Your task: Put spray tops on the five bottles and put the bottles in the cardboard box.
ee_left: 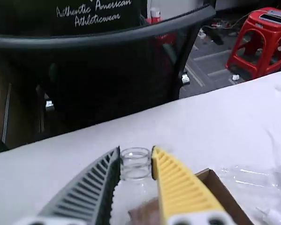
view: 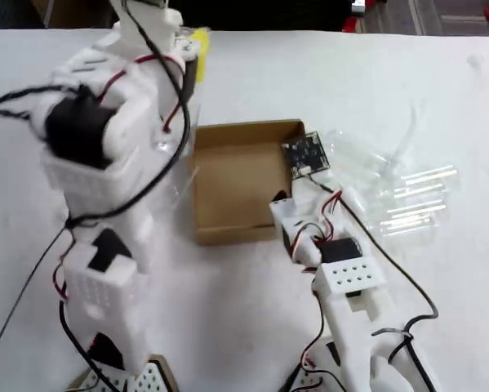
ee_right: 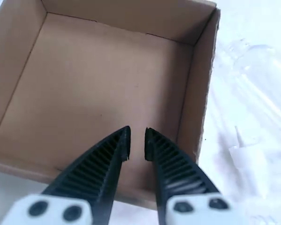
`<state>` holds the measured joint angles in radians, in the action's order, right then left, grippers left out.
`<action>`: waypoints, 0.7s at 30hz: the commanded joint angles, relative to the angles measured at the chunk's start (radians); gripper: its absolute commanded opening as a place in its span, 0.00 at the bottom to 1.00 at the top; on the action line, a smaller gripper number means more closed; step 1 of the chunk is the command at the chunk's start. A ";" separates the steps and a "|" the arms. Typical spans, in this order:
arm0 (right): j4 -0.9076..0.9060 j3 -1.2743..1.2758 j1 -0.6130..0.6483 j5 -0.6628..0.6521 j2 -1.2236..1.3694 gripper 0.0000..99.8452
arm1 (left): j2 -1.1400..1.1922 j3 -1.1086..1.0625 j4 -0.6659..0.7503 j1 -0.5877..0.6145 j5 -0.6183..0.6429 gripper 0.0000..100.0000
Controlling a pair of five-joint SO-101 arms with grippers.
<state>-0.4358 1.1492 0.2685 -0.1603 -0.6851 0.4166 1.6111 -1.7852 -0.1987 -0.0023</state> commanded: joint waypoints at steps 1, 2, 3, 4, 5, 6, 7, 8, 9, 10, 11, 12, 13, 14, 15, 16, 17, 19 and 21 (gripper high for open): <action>0.018 -0.005 -0.013 -0.006 -0.025 0.05 | -0.134 0.043 -0.008 -0.019 -0.034 0.02; 0.018 -0.005 -0.013 -0.008 -0.025 0.05 | -0.159 0.043 -0.008 -0.021 -0.034 0.02; 0.018 -0.005 -0.013 -0.008 -0.025 0.05 | -0.180 0.043 -0.008 -0.021 -0.034 0.02; 0.018 -0.005 -0.013 -0.008 -0.025 0.05 | -0.205 0.043 -0.008 -0.021 -0.034 0.02; 0.018 -0.005 -0.013 -0.008 -0.025 0.05 | -0.225 0.043 -0.008 -0.021 -0.034 0.02; 0.018 -0.005 -0.013 -0.008 -0.025 0.05 | -0.245 0.041 -0.008 -0.021 -0.034 0.02; 0.018 -0.005 -0.013 -0.008 -0.025 0.05 | -0.265 0.029 -0.008 -0.021 -0.032 0.02; 0.018 -0.005 -0.013 -0.008 -0.025 0.05 | -0.288 0.002 -0.008 -0.021 -0.028 0.02; 0.018 -0.005 -0.013 -0.008 -0.027 0.05 | -0.315 -0.043 -0.008 -0.021 -0.009 0.02; 0.018 -0.005 -0.013 -0.008 -0.027 0.05 | -0.349 -0.103 -0.008 -0.022 0.020 0.02; 0.018 -0.005 -0.013 -0.008 -0.027 0.05 | -0.389 -0.183 -0.008 -0.025 0.048 0.02; 0.018 -0.005 -0.013 -0.008 -0.027 0.05 | -0.438 -0.270 -0.008 -0.044 0.069 0.02; 0.018 -0.005 -0.013 -0.008 -0.027 0.05 | -0.498 -0.374 -0.008 -0.070 0.081 0.02; 0.018 -0.005 -0.013 -0.008 -0.027 0.05 | -0.565 -0.486 -0.006 -0.099 0.081 0.02; 0.018 -0.005 -0.013 -0.008 -0.027 0.05 | -0.642 -0.603 -0.003 -0.130 0.080 0.02; 0.018 -0.005 -0.013 -0.008 -0.027 0.05 | -0.707 -0.703 0.002 -0.157 0.078 0.02; 0.018 -0.005 -0.013 -0.008 -0.027 0.05 | -0.773 -0.809 0.023 -0.176 0.078 0.02; 0.018 -0.005 -0.013 -0.008 -0.027 0.05 | -0.895 -1.020 0.121 -0.182 0.078 0.02; 0.018 -0.005 -0.013 -0.008 -0.027 0.05 | -1.006 -1.247 0.272 -0.142 0.078 0.02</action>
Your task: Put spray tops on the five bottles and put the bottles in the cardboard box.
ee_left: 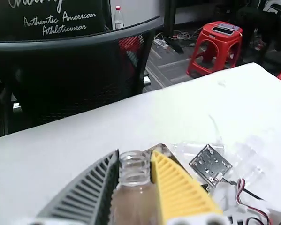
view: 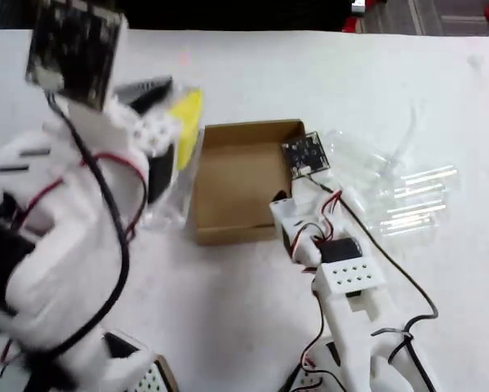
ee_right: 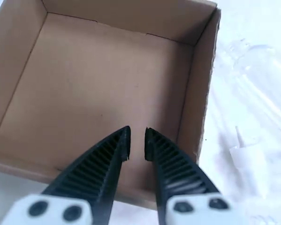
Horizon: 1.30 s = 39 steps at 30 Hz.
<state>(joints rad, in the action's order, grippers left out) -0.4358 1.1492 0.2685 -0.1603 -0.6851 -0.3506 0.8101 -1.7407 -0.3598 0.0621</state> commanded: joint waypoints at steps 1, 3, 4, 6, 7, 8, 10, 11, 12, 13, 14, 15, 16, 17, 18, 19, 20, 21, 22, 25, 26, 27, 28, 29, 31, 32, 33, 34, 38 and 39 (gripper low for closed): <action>0.018 -0.005 -0.015 -0.008 -0.027 0.05 | -0.291 -0.568 0.313 0.044 0.014 0.02; 0.018 -0.005 -0.019 -0.008 -0.027 0.05 | -0.390 -0.810 0.488 0.068 0.015 0.02; 0.018 -0.005 -0.031 -0.006 -0.027 0.05 | -0.441 -0.931 0.580 0.073 0.018 0.02; 0.022 -0.006 -0.065 -0.002 -0.027 0.05 | -0.544 -1.174 0.784 0.073 0.020 0.02; 0.036 -0.006 -0.081 0.000 -0.027 0.05 | -0.587 -1.281 0.893 0.073 0.020 0.02; 0.051 -0.005 -0.094 0.000 -0.027 0.05 | -0.627 -1.386 0.997 0.071 0.021 0.02; 0.071 -0.005 -0.117 0.000 -0.018 0.05 | -0.688 -1.557 1.204 0.065 0.021 0.02; 0.073 -0.005 -0.120 0.000 -0.018 0.05 | -0.696 -1.626 1.306 0.065 0.023 0.02; 0.074 -0.005 -0.124 0.002 -0.018 0.05 | -0.690 -1.689 1.409 0.065 0.025 0.02; 0.074 -0.005 -0.125 0.002 -0.018 0.05 | -0.679 -1.745 1.502 0.065 0.037 0.02; 0.074 -0.005 -0.127 0.002 -0.019 0.05 | -0.661 -1.788 1.590 0.070 0.063 0.02; 0.074 -0.005 -0.127 0.002 -0.022 0.05 | -0.634 -1.823 1.671 0.073 0.098 0.02; 0.074 -0.005 -0.127 0.002 -0.025 0.05 | -0.602 -1.843 1.737 0.073 0.141 0.02; 0.074 -0.005 -0.127 0.002 -0.025 0.05 | -0.562 -1.847 1.789 0.074 0.173 0.02; 0.074 -0.005 -0.127 0.002 -0.025 0.05 | -0.516 -1.840 1.835 0.074 0.203 0.02; 0.074 -0.005 -0.127 0.002 -0.025 0.05 | -0.467 -1.823 1.869 0.074 0.235 0.02; 0.076 -0.005 -0.127 0.002 -0.027 0.05 | -0.415 -1.794 1.893 0.074 0.256 0.02; 0.076 -0.005 -0.127 0.002 -0.027 0.05 | -0.360 -1.761 1.910 0.074 0.269 0.02; 0.076 -0.005 -0.127 0.002 -0.027 0.05 | -0.305 -1.729 1.916 0.074 0.276 0.02; 0.077 -0.005 -0.128 0.002 -0.027 0.05 | -0.131 -1.631 1.923 0.084 0.264 0.02; 0.077 -0.005 -0.128 0.002 -0.027 0.05 | -0.079 -1.605 1.924 0.097 0.239 0.02; 0.084 -0.005 -0.128 0.002 -0.027 0.05 | -0.030 -1.587 1.938 0.107 0.212 0.02; 0.096 -0.005 -0.128 0.002 -0.024 0.05 | 0.018 -1.576 1.973 0.113 0.184 0.02; 0.105 -0.005 -0.128 0.000 -0.018 0.05 | 0.059 -1.577 2.024 0.122 0.161 0.02; 0.117 -0.005 -0.128 0.000 -0.018 0.05 | 0.125 -1.596 2.136 0.130 0.121 0.02; 0.117 -0.005 -0.128 0.000 -0.018 0.05 | 0.150 -1.611 2.186 0.127 0.104 0.02; 0.117 -0.005 -0.128 0.000 -0.018 0.05 | 0.170 -1.633 2.229 0.124 0.083 0.02; 0.117 -0.005 -0.128 0.000 -0.018 0.05 | 0.186 -1.654 2.265 0.117 0.064 0.02; 0.117 -0.005 -0.128 0.000 -0.018 0.05 | 0.252 -1.705 2.397 0.111 0.035 0.02; 0.119 -0.005 -0.128 0.000 -0.018 0.05 | 0.271 -1.709 2.430 0.113 0.035 0.02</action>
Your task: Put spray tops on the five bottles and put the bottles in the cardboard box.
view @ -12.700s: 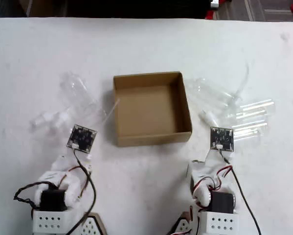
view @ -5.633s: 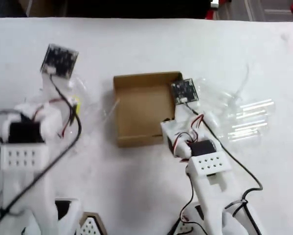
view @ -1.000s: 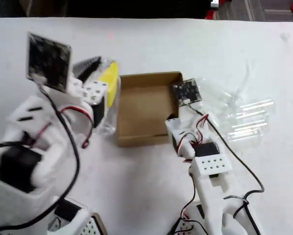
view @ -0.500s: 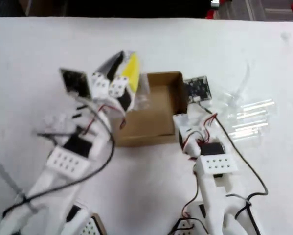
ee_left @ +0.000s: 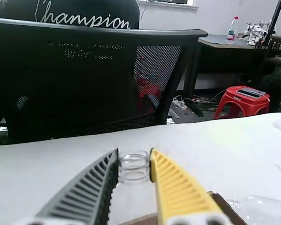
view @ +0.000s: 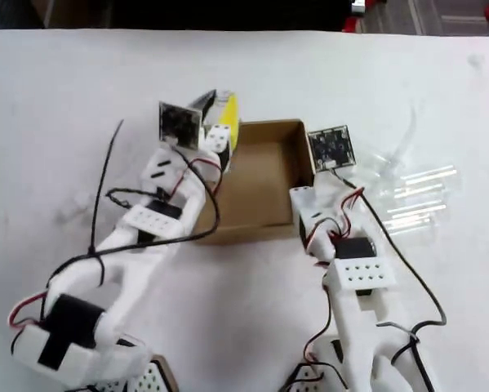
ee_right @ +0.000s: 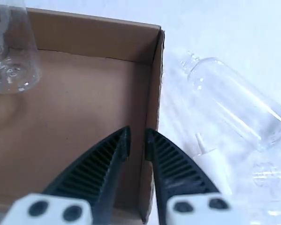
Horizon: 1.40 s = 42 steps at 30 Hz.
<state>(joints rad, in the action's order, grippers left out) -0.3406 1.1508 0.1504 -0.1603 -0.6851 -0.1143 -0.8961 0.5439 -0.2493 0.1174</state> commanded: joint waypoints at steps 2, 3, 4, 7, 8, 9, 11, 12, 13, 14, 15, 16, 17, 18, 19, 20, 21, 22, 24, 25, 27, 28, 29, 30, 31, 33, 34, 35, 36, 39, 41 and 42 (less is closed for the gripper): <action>0.024 -0.006 -0.010 0.000 -0.018 0.05 | 0.070 -0.006 0.192 0.002 -0.020 0.02; 0.024 -0.006 -0.010 0.000 -0.018 0.05 | 0.090 -0.006 0.201 0.001 -0.020 0.02; 0.024 -0.006 -0.010 0.000 -0.018 0.05 | 0.108 -0.006 0.204 0.001 -0.020 0.02; 0.024 -0.005 -0.010 0.000 -0.016 0.05 | 0.162 -0.003 0.256 0.002 -0.020 0.02; 0.024 -0.005 -0.010 0.000 -0.016 0.05 | 0.180 -0.005 0.298 0.012 -0.020 0.02; 0.024 -0.005 -0.010 0.000 -0.016 0.05 | 0.197 -0.005 0.336 0.019 -0.020 0.02; 0.024 -0.005 -0.010 0.000 -0.016 0.05 | 0.236 -0.003 0.400 0.031 -0.028 0.02; 0.024 -0.005 -0.010 0.000 -0.016 0.05 | 0.255 -0.005 0.428 0.039 -0.028 0.02; 0.024 -0.005 -0.010 0.000 -0.016 0.05 | 0.275 -0.005 0.451 0.044 -0.028 0.02; 0.024 -0.002 -0.010 0.000 -0.016 0.05 | 0.295 -0.005 0.470 0.045 -0.028 0.02; 0.030 0.003 -0.008 0.000 -0.016 0.05 | 0.317 -0.005 0.486 0.045 -0.028 0.02; 0.045 0.009 -0.007 0.000 -0.016 0.05 | 0.338 -0.005 0.505 0.047 -0.028 0.02; 0.062 0.021 -0.007 0.000 -0.016 0.05 | 0.358 -0.005 0.529 0.047 -0.029 0.02; 0.085 0.032 -0.007 -0.002 -0.016 0.05 | 0.378 -0.003 0.555 0.047 -0.029 0.02; 0.108 0.044 -0.007 -0.003 -0.016 0.05 | 0.395 -0.002 0.583 0.053 -0.029 0.02; 0.128 0.055 -0.007 -0.003 -0.016 0.05 | 0.410 0.000 0.611 0.056 -0.029 0.02; 0.143 0.064 -0.007 -0.005 -0.018 0.05 | 0.423 0.000 0.634 0.058 -0.029 0.02; 0.153 0.071 -0.007 -0.005 -0.018 0.05 | 0.432 0.000 0.654 0.059 -0.029 0.02; 0.154 0.071 -0.005 -0.006 -0.018 0.05 | 0.450 0.000 0.678 0.071 -0.043 0.02; 0.154 0.071 -0.005 -0.006 -0.018 0.05 | 0.460 0.000 0.687 0.073 -0.055 0.02; 0.153 0.071 -0.007 -0.005 -0.018 0.05 | 0.472 0.000 0.703 0.079 -0.072 0.02; 0.151 0.071 -0.007 -0.005 -0.018 0.05 | 0.478 0.000 0.707 0.081 -0.072 0.02; 0.151 0.071 -0.007 -0.003 -0.018 0.05 | 0.483 0.000 0.707 0.082 -0.071 0.02; 0.151 0.071 -0.007 -0.003 -0.018 0.05 | 0.484 0.000 0.707 0.082 -0.071 0.02; 0.151 0.071 -0.007 -0.003 -0.018 0.05 | 0.484 0.000 0.706 0.082 -0.071 0.02; 0.151 0.071 -0.007 -0.003 -0.018 0.05 | 0.483 -0.002 0.706 0.082 -0.071 0.02; 0.151 0.071 -0.005 -0.003 -0.018 0.05 | 0.483 -0.002 0.706 0.082 -0.071 0.02; 0.151 0.071 -0.005 -0.003 -0.018 0.05 | 0.483 -0.002 0.706 0.084 -0.071 0.02; 0.151 0.071 -0.007 -0.003 -0.018 0.05 | 0.481 -0.002 0.706 0.084 -0.068 0.02; 0.150 0.071 -0.002 -0.006 -0.016 0.05 | 0.479 -0.005 0.706 0.085 -0.068 0.02; 0.150 0.071 -0.002 -0.006 -0.016 0.05 | 0.479 -0.005 0.704 0.085 -0.069 0.02; 0.150 0.071 -0.002 -0.008 -0.016 0.05 | 0.479 -0.005 0.704 0.085 -0.069 0.02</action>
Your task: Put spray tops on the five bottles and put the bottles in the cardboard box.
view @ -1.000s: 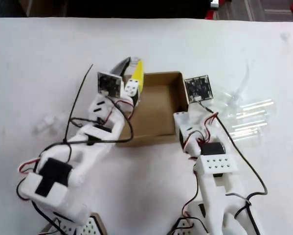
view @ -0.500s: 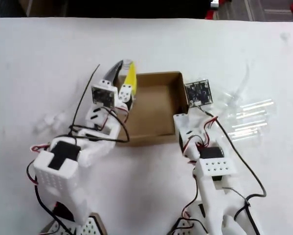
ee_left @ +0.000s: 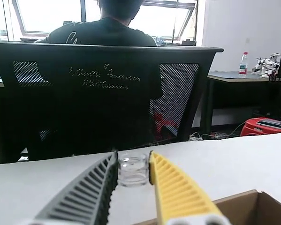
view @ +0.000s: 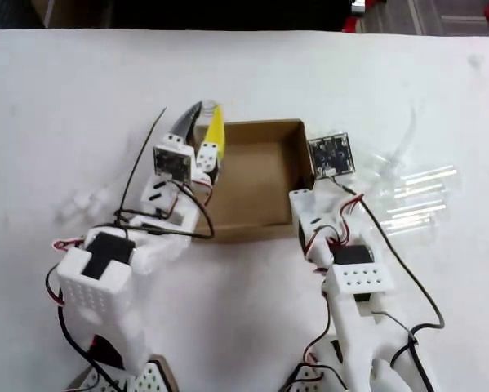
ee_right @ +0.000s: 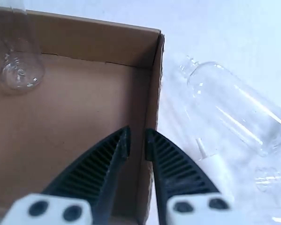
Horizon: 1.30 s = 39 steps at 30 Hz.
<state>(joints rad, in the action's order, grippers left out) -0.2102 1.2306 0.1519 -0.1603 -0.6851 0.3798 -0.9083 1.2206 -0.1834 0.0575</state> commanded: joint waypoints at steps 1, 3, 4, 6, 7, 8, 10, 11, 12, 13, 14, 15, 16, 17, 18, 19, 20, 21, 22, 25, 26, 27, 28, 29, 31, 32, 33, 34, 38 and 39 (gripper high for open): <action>0.019 -0.009 -0.004 -0.008 -0.016 0.05 | -0.015 0.008 0.028 0.019 -0.009 0.02; 0.019 -0.009 -0.004 -0.008 -0.016 0.05 | -0.015 0.008 0.028 0.019 -0.006 0.02; 0.019 -0.009 -0.004 -0.008 -0.016 0.05 | -0.015 0.008 0.028 0.024 -0.005 0.02; 0.019 -0.009 -0.004 -0.008 -0.016 0.05 | -0.016 0.008 0.028 0.028 -0.003 0.02; 0.019 -0.009 -0.004 -0.008 -0.016 0.05 | -0.019 0.006 0.028 0.028 -0.003 0.02; 0.019 -0.009 -0.004 -0.008 -0.016 0.05 | -0.028 0.003 0.025 0.028 -0.003 0.02; 0.019 -0.009 -0.004 -0.008 -0.016 0.05 | -0.064 -0.028 0.023 0.025 -0.002 0.02; 0.019 -0.009 -0.004 -0.008 -0.016 0.05 | -0.088 -0.043 0.021 0.022 -0.002 0.02; 0.019 -0.009 -0.004 -0.008 -0.016 0.05 | -0.113 -0.060 0.015 0.021 -0.002 0.02; 0.019 -0.009 -0.002 -0.008 -0.016 0.05 | -0.139 -0.069 -0.006 0.022 -0.002 0.02; 0.019 -0.009 -0.002 -0.008 -0.016 0.05 | -0.162 -0.074 -0.038 0.025 -0.002 0.03; 0.019 -0.009 -0.002 -0.008 -0.016 0.05 | -0.183 -0.075 -0.077 0.028 0.000 0.04; 0.019 -0.009 -0.002 -0.008 -0.016 0.05 | -0.203 -0.078 -0.118 0.028 0.005 0.06; 0.019 -0.009 -0.002 -0.008 -0.016 0.05 | -0.222 -0.080 -0.158 0.028 0.029 0.09; 0.019 -0.009 -0.002 -0.008 -0.016 0.05 | -0.240 -0.080 -0.195 0.028 0.055 0.12; 0.019 -0.009 -0.002 -0.008 -0.016 0.05 | -0.257 -0.077 -0.238 0.028 0.071 0.15; 0.019 -0.009 -0.002 -0.008 -0.016 0.05 | -0.271 -0.075 -0.275 0.028 0.084 0.17; 0.019 -0.009 -0.002 -0.008 -0.016 0.05 | -0.285 -0.074 -0.301 0.028 0.094 0.18; 0.019 -0.008 -0.002 -0.008 -0.016 0.05 | -0.294 -0.074 -0.319 0.028 0.103 0.18; 0.019 -0.008 -0.002 -0.008 -0.016 0.05 | -0.314 -0.075 -0.330 0.030 0.112 0.18; 0.019 -0.008 -0.002 -0.008 -0.016 0.05 | -0.320 -0.075 -0.330 0.030 0.112 0.18; 0.019 -0.008 -0.002 -0.008 -0.016 0.05 | -0.320 -0.075 -0.330 0.030 0.112 0.18; 0.019 -0.008 -0.002 -0.008 -0.016 0.05 | -0.321 -0.075 -0.330 0.028 0.112 0.18; 0.019 -0.008 -0.002 -0.008 -0.016 0.05 | -0.321 -0.075 -0.328 0.028 0.112 0.18; 0.019 -0.008 -0.002 -0.008 -0.016 0.05 | -0.321 -0.075 -0.328 0.027 0.112 0.18; 0.019 -0.008 -0.002 -0.008 -0.016 0.05 | -0.321 -0.075 -0.330 0.025 0.109 0.18; 0.019 -0.008 -0.002 -0.008 -0.016 0.05 | -0.321 -0.075 -0.330 0.025 0.107 0.18; 0.019 -0.008 -0.002 -0.008 -0.016 0.05 | -0.321 -0.074 -0.330 0.025 0.106 0.18; 0.019 -0.008 -0.002 -0.008 -0.016 0.05 | -0.314 -0.046 -0.333 0.030 0.107 0.18; 0.019 -0.008 -0.002 -0.008 -0.016 0.05 | -0.314 -0.041 -0.333 0.036 0.107 0.18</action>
<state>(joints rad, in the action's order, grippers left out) -0.2102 1.2306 0.1519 -0.1603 -0.6851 0.1112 -0.9881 0.8907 -0.1680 0.1557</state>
